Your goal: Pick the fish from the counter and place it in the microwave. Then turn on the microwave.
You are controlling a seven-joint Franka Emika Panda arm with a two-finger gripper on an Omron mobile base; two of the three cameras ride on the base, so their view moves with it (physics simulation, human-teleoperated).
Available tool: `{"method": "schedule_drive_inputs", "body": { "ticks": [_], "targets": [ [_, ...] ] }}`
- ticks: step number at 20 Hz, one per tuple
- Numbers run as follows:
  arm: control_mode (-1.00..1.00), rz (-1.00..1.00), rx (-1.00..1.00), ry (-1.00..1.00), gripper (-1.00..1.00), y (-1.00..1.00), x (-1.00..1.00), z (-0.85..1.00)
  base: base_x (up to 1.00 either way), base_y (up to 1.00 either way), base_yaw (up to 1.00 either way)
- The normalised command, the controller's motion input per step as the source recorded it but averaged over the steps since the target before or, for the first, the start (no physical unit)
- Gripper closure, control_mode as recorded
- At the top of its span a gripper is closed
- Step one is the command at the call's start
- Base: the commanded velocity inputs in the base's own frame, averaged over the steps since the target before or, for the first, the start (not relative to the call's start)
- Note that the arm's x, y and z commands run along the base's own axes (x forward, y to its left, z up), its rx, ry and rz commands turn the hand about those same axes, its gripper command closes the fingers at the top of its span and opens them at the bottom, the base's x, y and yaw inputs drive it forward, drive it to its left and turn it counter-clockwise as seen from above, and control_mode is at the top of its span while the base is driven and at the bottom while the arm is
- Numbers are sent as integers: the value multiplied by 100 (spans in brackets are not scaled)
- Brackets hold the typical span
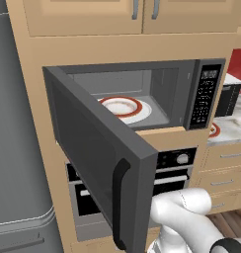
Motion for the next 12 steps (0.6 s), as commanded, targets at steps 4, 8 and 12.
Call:
{"method": "schedule_drive_inputs", "body": {
  "ticks": [4,8,12],
  "targets": [
    [-100,19,-6,0,-100,-29,25,0,0,0,0],
    [-100,21,-4,0,-100,-25,31,-1,0,0,0],
    [-100,22,-3,0,-100,-23,36,-3,0,0,0]
  ]
}}
